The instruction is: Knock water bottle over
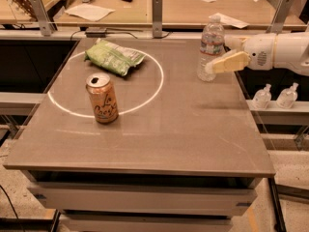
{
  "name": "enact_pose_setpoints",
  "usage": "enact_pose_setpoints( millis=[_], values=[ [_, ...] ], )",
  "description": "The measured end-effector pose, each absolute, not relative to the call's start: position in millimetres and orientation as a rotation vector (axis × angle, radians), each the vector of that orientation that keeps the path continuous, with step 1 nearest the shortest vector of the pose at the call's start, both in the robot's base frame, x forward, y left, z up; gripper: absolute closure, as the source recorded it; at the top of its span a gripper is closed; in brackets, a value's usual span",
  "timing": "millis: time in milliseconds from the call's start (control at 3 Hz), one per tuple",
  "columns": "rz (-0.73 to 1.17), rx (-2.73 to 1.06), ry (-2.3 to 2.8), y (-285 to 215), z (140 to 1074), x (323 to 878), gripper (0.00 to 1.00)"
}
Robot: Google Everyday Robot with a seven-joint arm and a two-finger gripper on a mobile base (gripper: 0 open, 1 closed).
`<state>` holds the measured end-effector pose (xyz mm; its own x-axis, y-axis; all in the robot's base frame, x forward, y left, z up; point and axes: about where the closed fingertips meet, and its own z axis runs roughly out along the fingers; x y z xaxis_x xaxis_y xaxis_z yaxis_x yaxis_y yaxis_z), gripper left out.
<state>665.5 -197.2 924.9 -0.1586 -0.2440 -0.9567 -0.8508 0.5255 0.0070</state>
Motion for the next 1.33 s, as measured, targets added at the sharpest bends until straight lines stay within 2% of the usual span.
enact_pose_setpoints(
  millis=[333,667,1333],
  values=[
    [0.737,-0.948,1.652,-181.1,928.9,674.7,0.00],
    [0.764,-0.971,1.622,-165.9,933.3,679.9,0.17],
    [0.818,-0.998,1.576,-148.5,940.7,684.4,0.64]
  ],
)
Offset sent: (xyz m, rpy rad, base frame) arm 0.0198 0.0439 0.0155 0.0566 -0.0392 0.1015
